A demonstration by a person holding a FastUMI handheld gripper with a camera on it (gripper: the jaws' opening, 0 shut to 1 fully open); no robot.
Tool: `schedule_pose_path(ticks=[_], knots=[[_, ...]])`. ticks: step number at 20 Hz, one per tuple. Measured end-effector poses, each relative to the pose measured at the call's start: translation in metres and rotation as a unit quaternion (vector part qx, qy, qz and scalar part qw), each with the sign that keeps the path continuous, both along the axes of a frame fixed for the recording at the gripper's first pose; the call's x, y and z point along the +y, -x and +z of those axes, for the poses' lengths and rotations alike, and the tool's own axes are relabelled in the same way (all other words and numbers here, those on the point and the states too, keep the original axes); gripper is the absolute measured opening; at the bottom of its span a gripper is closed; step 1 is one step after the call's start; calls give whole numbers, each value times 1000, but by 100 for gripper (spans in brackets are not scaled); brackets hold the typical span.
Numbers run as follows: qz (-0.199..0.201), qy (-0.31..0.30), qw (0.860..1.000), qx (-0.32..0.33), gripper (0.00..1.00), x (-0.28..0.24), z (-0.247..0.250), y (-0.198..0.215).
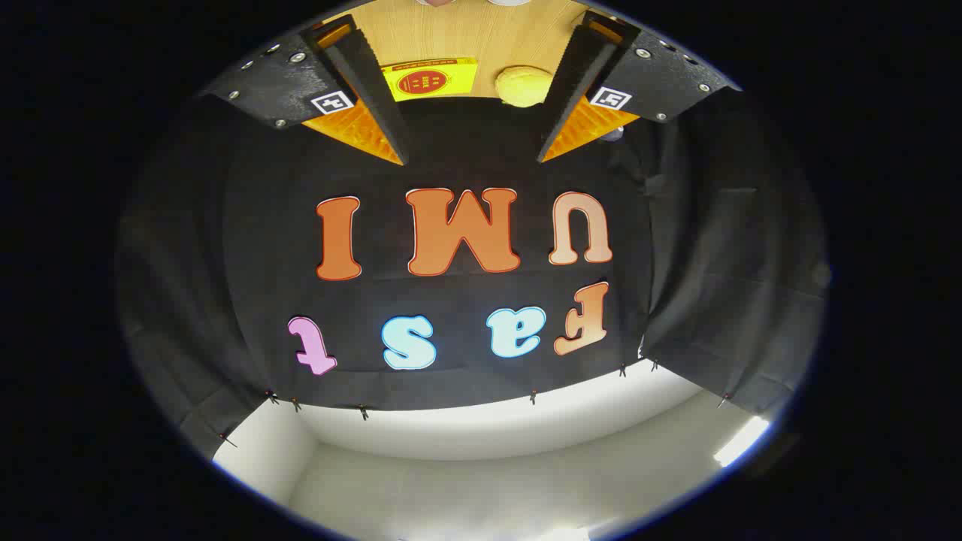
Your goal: Open the storage box then place both shoes into the box .Put the left shoe in first, then the right shoe, with the right side of both shoes facing outward in a uniform manner.
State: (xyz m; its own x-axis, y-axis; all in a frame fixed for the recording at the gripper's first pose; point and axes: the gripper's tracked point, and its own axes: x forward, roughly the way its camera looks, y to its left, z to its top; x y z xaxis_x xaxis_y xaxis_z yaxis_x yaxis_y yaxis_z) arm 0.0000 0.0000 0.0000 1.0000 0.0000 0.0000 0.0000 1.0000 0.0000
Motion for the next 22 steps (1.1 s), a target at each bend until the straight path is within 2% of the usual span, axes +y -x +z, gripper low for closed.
schedule_pose_path(ticks=[13, 15, 19, 22], knots=[[-12, 19, 1000, -10, 98, -8, 2, -6], [0, 9, 1000, 10, 98, -1, -9, -7], [-9, 13, 998, 55, 98, -4, -42, -10], [13, 10, 996, 87, 98, 11, -66, -9]])
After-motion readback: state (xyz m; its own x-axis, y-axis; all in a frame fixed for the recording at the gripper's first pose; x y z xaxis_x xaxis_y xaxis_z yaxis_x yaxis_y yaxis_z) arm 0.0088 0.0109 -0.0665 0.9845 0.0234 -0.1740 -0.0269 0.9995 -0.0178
